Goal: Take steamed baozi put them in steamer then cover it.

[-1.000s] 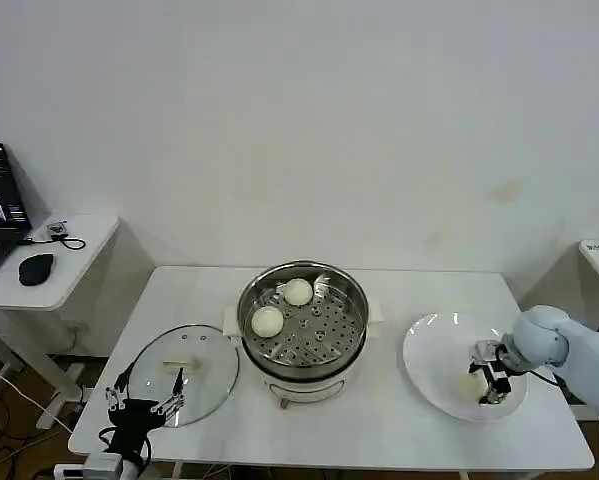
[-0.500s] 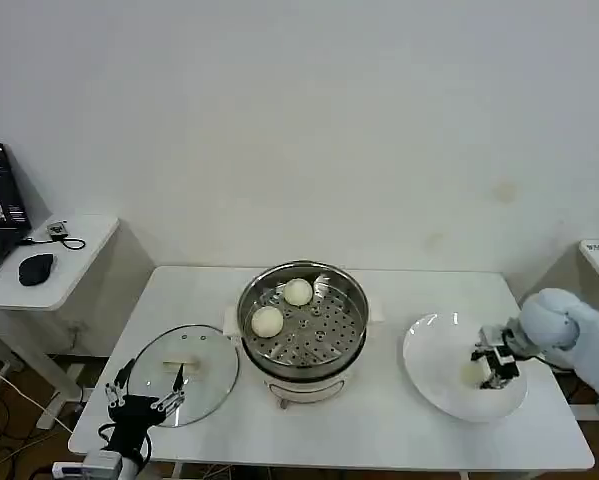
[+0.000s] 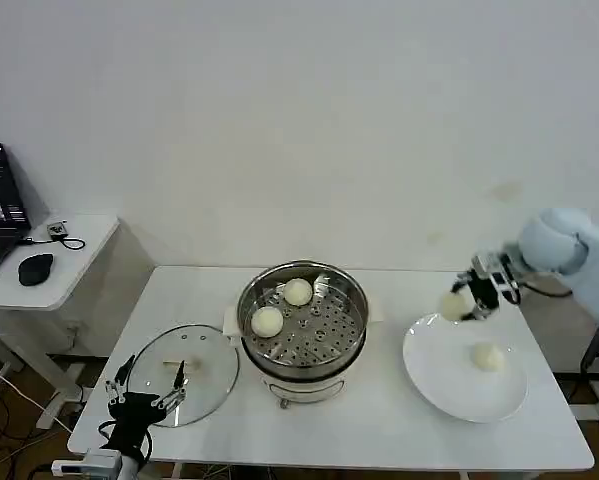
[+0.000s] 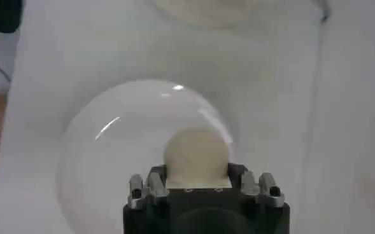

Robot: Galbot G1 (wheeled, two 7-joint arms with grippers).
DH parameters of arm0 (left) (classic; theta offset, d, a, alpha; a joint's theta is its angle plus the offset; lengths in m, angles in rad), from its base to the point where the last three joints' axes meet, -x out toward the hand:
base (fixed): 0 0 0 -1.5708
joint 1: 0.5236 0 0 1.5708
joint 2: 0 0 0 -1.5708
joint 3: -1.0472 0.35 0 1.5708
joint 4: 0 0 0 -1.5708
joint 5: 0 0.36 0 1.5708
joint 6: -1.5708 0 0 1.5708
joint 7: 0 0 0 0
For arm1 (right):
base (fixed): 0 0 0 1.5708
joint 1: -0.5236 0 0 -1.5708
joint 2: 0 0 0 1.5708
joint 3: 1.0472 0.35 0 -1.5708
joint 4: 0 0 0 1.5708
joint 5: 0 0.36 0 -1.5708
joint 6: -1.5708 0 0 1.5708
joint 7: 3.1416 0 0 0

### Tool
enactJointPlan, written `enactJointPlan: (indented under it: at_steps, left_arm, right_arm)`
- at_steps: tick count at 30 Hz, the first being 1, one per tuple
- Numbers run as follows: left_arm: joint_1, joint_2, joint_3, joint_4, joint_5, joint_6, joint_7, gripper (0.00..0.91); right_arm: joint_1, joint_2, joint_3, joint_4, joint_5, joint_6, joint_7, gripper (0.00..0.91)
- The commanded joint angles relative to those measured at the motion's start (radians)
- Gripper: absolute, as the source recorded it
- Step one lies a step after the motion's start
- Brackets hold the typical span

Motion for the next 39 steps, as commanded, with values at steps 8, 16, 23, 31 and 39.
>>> enactJointPlan:
  at_steps: [8,16,23,31,39]
  left_arm:
    - [0.014,-0.013,-0.023,-0.009,0.007,0.001,0.0,0.907]
    - [0.031,-0.009,-0.053,-0.033,-0.015,0.008,0.002,0.907]
    - [0.04,0.007,-0.086,-0.022,-0.053,0.01,0.012,0.907]
    - [0.037,0.004,-0.087,-0.015,-0.048,0.009,0.01,0.907]
    - [0.038,0.002,-0.088,-0.009,-0.047,0.005,0.008,0.907]
  right_arm:
    - [0.208,0.322,-0.16,0.042,0.086,0.0,0.018,0.645]
    - [0.128,0.484,-0.177,0.003,0.097,0.067,0.03,0.645]
    - [0.081,0.549,-0.22,-0.026,0.072,0.146,0.031,0.645]
    - [0.059,0.573,-0.256,-0.039,0.042,0.203,0.034,0.645]
    - [0.063,0.586,-0.286,-0.04,0.047,0.25,0.014,0.645]
